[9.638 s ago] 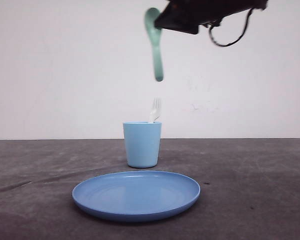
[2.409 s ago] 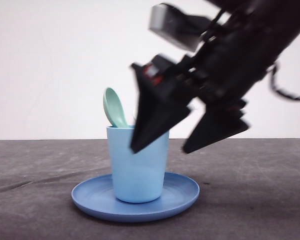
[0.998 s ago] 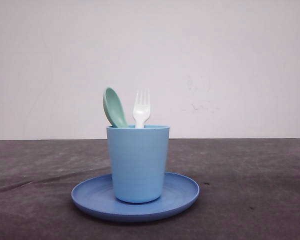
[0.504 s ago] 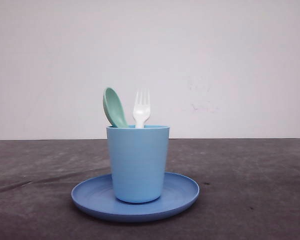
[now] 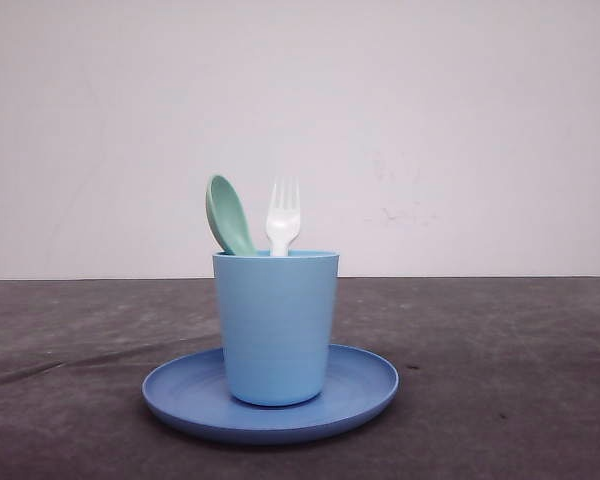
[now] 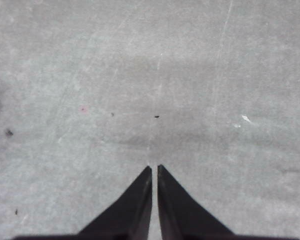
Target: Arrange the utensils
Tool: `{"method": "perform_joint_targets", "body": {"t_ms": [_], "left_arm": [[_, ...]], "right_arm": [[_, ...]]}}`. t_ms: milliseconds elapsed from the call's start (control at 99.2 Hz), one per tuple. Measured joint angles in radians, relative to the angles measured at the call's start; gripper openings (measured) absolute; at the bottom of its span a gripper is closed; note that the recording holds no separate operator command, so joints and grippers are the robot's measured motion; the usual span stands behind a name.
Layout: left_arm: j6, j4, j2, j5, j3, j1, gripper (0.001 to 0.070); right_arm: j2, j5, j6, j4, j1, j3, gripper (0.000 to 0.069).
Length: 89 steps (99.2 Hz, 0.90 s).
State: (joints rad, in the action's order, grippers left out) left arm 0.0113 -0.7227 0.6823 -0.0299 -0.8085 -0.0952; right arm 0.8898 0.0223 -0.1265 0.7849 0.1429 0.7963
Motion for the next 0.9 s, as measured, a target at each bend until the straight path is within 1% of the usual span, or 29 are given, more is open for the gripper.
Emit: {"method": "perform_joint_targets", "body": {"t_ms": [101, 181, 353, 444, 514, 675, 766, 897], "left_arm": [[-0.008, 0.052, -0.097, -0.001, 0.097, 0.033, 0.0015], [-0.010, 0.139, -0.190, 0.000, 0.213, 0.046, 0.0015], [-0.011, 0.378, -0.399, 0.003, 0.484, 0.047, 0.0015], [-0.011, 0.463, -0.497, 0.003, 0.608, 0.047, 0.0015], [-0.011, 0.492, -0.553, 0.003, 0.679, 0.047, 0.0015], [-0.011, 0.514, -0.649, 0.002, 0.763, 0.047, 0.0015], [-0.011, 0.538, -0.679, 0.002, 0.775, 0.047, 0.0015], [-0.012, 0.538, -0.678, 0.002, 0.776, 0.046, 0.0015]], "right_arm": [[0.000, 0.000, 0.000, 0.000, 0.000, 0.000, 0.0018], [0.000, 0.000, 0.000, 0.000, 0.000, 0.000, 0.0018], [0.000, 0.000, 0.000, 0.000, 0.000, 0.000, 0.0018], [0.000, 0.000, 0.000, 0.000, 0.000, 0.000, 0.0018], [0.000, 0.000, 0.000, 0.000, 0.000, 0.000, 0.0018], [0.000, 0.000, 0.000, 0.000, 0.000, 0.000, 0.0018], [0.000, 0.000, 0.000, 0.000, 0.000, 0.000, 0.0018], [0.000, 0.000, 0.000, -0.001, 0.000, 0.000, 0.0018]]}}
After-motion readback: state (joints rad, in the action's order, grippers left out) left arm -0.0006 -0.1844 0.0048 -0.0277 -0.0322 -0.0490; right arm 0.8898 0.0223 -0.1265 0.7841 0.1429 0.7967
